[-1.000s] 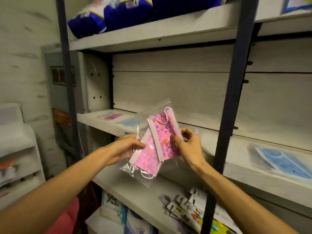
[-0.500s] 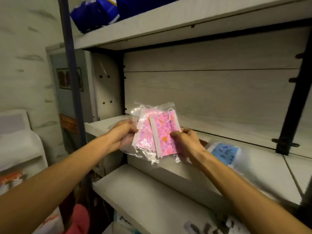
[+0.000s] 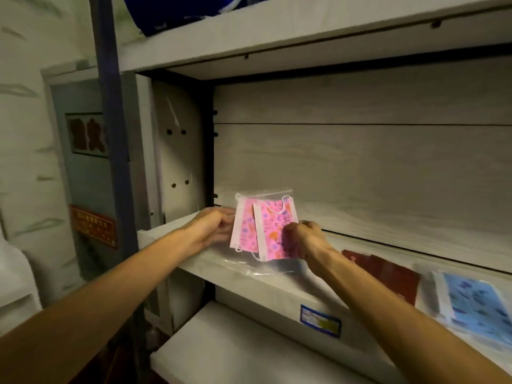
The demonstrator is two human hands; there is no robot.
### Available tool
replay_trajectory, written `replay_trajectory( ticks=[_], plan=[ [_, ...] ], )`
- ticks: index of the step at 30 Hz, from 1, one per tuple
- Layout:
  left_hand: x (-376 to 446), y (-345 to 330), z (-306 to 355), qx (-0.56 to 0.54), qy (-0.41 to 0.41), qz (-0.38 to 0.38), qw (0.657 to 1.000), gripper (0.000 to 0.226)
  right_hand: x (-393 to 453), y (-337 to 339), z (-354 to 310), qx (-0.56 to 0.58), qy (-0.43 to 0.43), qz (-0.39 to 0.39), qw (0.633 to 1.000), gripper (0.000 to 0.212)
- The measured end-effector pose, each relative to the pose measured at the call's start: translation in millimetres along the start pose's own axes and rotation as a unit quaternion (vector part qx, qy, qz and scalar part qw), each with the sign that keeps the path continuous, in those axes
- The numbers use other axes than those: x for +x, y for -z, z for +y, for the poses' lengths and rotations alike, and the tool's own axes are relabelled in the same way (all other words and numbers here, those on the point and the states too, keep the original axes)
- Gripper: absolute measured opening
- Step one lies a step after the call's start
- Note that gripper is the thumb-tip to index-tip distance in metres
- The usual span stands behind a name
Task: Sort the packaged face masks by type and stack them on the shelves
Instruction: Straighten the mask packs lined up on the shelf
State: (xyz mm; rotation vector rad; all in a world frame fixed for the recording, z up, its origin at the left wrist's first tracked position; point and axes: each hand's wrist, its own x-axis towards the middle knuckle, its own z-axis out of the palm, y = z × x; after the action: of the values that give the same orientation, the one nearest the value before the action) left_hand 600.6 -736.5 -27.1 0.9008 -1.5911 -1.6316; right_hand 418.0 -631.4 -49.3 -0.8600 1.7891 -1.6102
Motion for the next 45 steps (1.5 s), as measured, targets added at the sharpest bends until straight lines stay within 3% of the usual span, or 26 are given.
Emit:
replay_trajectory(
  ticks=[3, 7, 9, 12, 17, 20, 22, 24, 29, 32, 34, 41, 45],
  plan=[
    [34, 38, 2, 0.039, -0.006, 0.027, 0.999, 0.036, 25, -44, -6, -0.001, 0.011, 0.042, 0.999, 0.008],
    [77, 77, 2, 0.026, -0.022, 0.071, 0.997, 0.037, 57, -95, -4, 0.014, -0.001, 0.066, 0.998, 0.022],
    [98, 91, -5, 0.106, -0.026, 0.075, 0.991, 0.042, 71, -113, 0, -0.009, -0.003, 0.081, 0.997, 0.027],
    [126, 105, -23, 0.253, 0.002, 0.016, 0.967, 0.055, 81, -130, 5, -0.049, 0.005, 0.079, 0.996, 0.024],
    [144, 111, -42, 0.336, -0.001, -0.03, 0.942, 0.077, 93, -129, 14, -0.234, 0.04, 0.032, 0.971, 0.012],
    [140, 112, -40, 0.37, -0.01, -0.043, 0.928, 0.076, 92, -129, 7, -0.39, 0.063, 0.022, 0.918, 0.027],
    [132, 113, -35, 0.424, -0.02, -0.045, 0.904, 0.083, 87, -126, 2, -0.489, 0.087, 0.033, 0.867, 0.041],
    [119, 109, -29, 0.473, -0.065, -0.037, 0.878, 0.085, 77, -116, 1, -0.529, 0.116, 0.027, 0.84, 0.057],
    [67, 67, -18, 0.581, -0.161, -0.052, 0.796, 0.076, 32, -63, 8, -0.606, 0.19, 0.03, 0.772, 0.074],
    [25, 23, -19, 0.645, -0.203, -0.056, 0.735, 0.079, -9, -14, 12, -0.626, 0.216, 0.036, 0.749, 0.077],
    [-8, -11, -20, 0.66, -0.23, -0.062, 0.713, 0.078, -41, 24, 14, -0.632, 0.229, 0.037, 0.739, 0.075],
    [-119, -145, -24, 0.61, -0.305, -0.096, 0.725, 0.071, -185, 175, 31, -0.61, 0.263, 0.06, 0.745, 0.085],
    [-183, -230, -39, 0.549, -0.352, -0.118, 0.749, 0.061, -270, 262, 49, -0.639, 0.275, 0.082, 0.714, 0.079]
  ],
)
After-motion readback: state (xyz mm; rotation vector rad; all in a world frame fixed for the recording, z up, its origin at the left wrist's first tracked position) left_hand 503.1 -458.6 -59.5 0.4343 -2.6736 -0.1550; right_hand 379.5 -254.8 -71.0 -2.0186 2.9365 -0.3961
